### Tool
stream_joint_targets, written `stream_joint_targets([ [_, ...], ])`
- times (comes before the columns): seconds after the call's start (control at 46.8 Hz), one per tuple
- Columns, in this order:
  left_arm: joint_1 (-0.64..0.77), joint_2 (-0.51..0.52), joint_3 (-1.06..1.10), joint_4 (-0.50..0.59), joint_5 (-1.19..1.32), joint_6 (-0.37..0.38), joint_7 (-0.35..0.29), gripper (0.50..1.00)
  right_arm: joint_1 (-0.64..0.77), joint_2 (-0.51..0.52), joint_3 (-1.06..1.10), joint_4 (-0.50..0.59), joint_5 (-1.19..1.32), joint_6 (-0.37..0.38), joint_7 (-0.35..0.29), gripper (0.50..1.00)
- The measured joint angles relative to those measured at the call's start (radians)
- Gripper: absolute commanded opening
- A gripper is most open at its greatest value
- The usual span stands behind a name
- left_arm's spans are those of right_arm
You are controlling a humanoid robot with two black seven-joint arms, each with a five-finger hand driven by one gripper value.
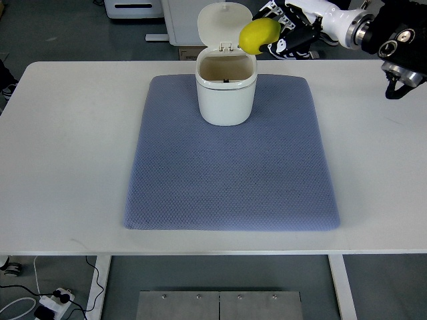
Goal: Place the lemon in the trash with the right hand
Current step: 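Lower the lemon into the white bin's opening with the right hand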
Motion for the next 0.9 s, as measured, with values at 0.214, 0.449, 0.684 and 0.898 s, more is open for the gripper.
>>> stream_joint_targets([
  [0.214, 0.001, 0.000, 0.000, 0.000, 0.000, 0.000, 0.000, 1.000, 0.001, 0.077, -0.008, -0.062, 0.003, 0.000, -0.018, 0.500],
  [0.449, 0.000, 0.000, 0.000, 0.000, 0.000, 0.000, 0.000, 1.000, 0.001, 0.141, -0.015, -0.110, 0.002, -0.001, -0.033, 0.500],
  [0.684, 0.000, 0.000, 0.000, 0.000, 0.000, 0.000, 0.000, 1.000, -0.014, 0.211, -0.017, -0.166, 0.001, -0.001, -0.045, 0.500],
  [0.898, 0.000, 0.000, 0.000, 0.000, 0.000, 0.000, 0.000, 1.000, -0.048, 0.257, -0.017, -0.221, 0.000, -0.001, -0.054, 0.520],
])
